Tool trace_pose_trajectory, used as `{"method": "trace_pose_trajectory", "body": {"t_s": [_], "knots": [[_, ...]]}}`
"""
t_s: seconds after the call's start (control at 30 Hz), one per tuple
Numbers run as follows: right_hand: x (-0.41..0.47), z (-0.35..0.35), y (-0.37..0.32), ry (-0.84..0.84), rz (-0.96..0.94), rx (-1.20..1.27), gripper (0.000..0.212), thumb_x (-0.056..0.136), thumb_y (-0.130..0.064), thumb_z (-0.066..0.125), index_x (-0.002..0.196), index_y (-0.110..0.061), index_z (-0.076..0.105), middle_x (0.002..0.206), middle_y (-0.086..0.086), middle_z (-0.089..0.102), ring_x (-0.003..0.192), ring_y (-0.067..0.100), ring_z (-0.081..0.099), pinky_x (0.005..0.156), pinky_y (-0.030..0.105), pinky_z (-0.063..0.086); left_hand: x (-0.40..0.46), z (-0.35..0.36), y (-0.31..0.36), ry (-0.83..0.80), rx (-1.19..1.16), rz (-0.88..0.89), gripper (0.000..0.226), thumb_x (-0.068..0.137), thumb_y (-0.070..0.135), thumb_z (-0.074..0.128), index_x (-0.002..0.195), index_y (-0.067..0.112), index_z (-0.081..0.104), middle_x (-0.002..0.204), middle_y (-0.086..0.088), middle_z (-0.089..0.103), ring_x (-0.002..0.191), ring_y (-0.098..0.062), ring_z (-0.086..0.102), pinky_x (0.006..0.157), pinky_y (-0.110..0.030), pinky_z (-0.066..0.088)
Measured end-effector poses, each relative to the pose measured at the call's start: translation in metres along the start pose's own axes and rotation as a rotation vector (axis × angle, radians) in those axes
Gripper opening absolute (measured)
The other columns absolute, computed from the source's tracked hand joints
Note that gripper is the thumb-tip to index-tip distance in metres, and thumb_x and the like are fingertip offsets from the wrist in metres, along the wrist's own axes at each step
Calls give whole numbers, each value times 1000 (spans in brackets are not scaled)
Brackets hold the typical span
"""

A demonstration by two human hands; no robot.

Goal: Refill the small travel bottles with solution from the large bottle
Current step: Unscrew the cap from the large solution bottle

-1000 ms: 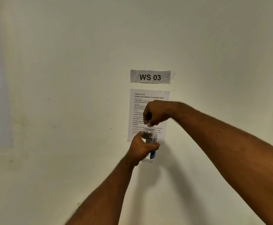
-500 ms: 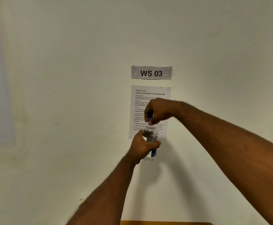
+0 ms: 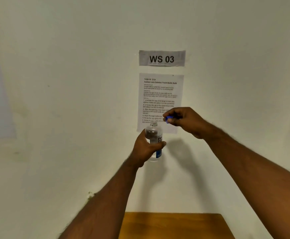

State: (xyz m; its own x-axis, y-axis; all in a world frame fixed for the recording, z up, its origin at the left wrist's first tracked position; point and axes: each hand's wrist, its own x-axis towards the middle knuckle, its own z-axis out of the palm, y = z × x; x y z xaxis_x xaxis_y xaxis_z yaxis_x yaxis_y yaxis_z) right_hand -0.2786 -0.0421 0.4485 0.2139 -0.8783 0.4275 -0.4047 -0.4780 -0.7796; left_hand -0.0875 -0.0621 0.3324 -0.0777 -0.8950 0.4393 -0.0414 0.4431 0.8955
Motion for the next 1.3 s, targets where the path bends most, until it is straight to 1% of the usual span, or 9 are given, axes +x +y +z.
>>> {"method": "trace_pose_trajectory", "body": {"t_s": [0.23, 0.33, 0.47, 0.6, 0.77, 0.87, 1.0, 1.13, 1.3], "knots": [[-69, 46, 103, 43, 190, 237, 30, 86, 0, 74, 112, -15, 72, 111, 11, 74, 98, 19, 71, 88, 30, 58, -45, -6, -48, -58, -4, -107, 61, 63, 28, 98, 114, 41, 67, 112, 13, 75, 111, -10, 70, 103, -42, 57], [-95, 69, 139, 52, 293, 159, 33, 82, -5, 80, 106, -26, 72, 107, 2, 76, 94, 17, 74, 90, 30, 57, -68, -6, -78, -91, -12, -186, 73, 57, 28, 100, 121, 35, 67, 121, 6, 74, 119, -19, 67, 104, -44, 56], [-129, 104, 189, 48, 425, 44, 31, 77, -10, 84, 102, -23, 72, 103, -5, 73, 85, 13, 73, 78, 28, 57, -100, -5, -130, -112, 20, -305, 79, 58, 15, 100, 129, 19, 64, 122, -5, 72, 116, -30, 66, 99, -45, 58], [-164, 138, 237, -16, 487, -84, 33, 71, -14, 89, 98, -19, 69, 92, -8, 71, 81, 8, 69, 72, 20, 53, -130, -4, -178, -159, 34, -450, 82, 59, 4, 98, 130, 18, 61, 118, -2, 70, 111, -24, 66, 88, -29, 60], [-212, 189, 294, -104, 590, -168, 34, 70, -8, 87, 97, -11, 66, 92, 4, 72, 83, 24, 68, 76, 43, 57, -165, -3, -232, -200, 26, -592, 82, 58, 0, 98, 129, 12, 59, 119, -8, 69, 109, -25, 66, 86, -35, 61], [-240, 214, 321, -168, 617, -236, 36, 71, -11, 86, 100, -14, 65, 94, 2, 70, 84, 21, 66, 74, 39, 55, -182, 0, -262, -209, 41, -663, 85, 56, -3, 98, 129, 10, 58, 122, -11, 69, 112, -26, 66, 84, -32, 61], [-263, 234, 350, -215, 658, -282, 31, 70, -9, 83, 96, -12, 67, 96, 5, 71, 85, 23, 65, 73, 38, 52, -201, 3, -299, -226, 27, -759, 86, 55, -9, 95, 129, 11, 58, 114, 0, 69, 104, -17, 67, 77, -25, 60], [-276, 249, 371, -238, 675, -328, 22, 73, -8, 76, 91, -11, 65, 92, 7, 69, 83, 27, 62, 71, 39, 50, -217, 4, -328, -214, 25, -809, 87, 55, -10, 95, 130, 14, 58, 115, 0, 68, 109, -20, 66, 83, -34, 63], [-281, 255, 388, -274, 726, -380, 25, 74, -16, 77, 94, -16, 63, 98, 5, 66, 88, 23, 60, 71, 35, 46, -224, 3, -344, -207, 11, -841, 87, 55, -9, 94, 129, 18, 58, 119, 0, 66, 114, -22, 63, 88, -40, 63]]}}
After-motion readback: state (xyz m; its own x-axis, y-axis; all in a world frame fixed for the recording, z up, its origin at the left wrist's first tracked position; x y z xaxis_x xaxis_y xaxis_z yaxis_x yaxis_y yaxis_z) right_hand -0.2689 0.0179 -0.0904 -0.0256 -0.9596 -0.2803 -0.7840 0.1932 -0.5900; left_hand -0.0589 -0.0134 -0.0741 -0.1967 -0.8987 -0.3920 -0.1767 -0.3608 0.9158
